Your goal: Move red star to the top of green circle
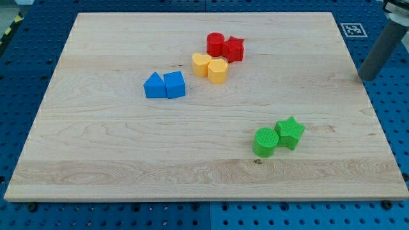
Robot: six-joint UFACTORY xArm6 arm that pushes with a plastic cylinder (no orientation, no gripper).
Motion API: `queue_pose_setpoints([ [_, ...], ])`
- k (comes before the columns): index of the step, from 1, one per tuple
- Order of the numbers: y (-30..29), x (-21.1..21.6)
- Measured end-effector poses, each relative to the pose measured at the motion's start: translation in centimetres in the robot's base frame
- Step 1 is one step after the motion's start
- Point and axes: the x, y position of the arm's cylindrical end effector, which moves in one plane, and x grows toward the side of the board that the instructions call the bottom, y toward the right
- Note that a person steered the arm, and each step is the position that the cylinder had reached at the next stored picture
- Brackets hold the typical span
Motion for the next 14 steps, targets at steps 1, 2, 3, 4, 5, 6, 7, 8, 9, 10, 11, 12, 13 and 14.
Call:
queue_pose_setpoints([
  [1, -0.5, 1.8],
  [2, -5.0, 0.8],
  [3, -9.9, -3.0],
  [4, -13.3, -8.2],
  [5, -17.6, -13.5],
  [6, -24.8, -14.9],
  [7, -28.8, -14.6],
  [8, -28.8, -13.8],
  [9, -29.0, -12.6],
  [10, -29.5, -11.8],
  [11, -29.8, -11.4],
  [12, -35.0, -11.5],
  [13, -39.6, -11.0],
  [14, -38.7, -10.9],
])
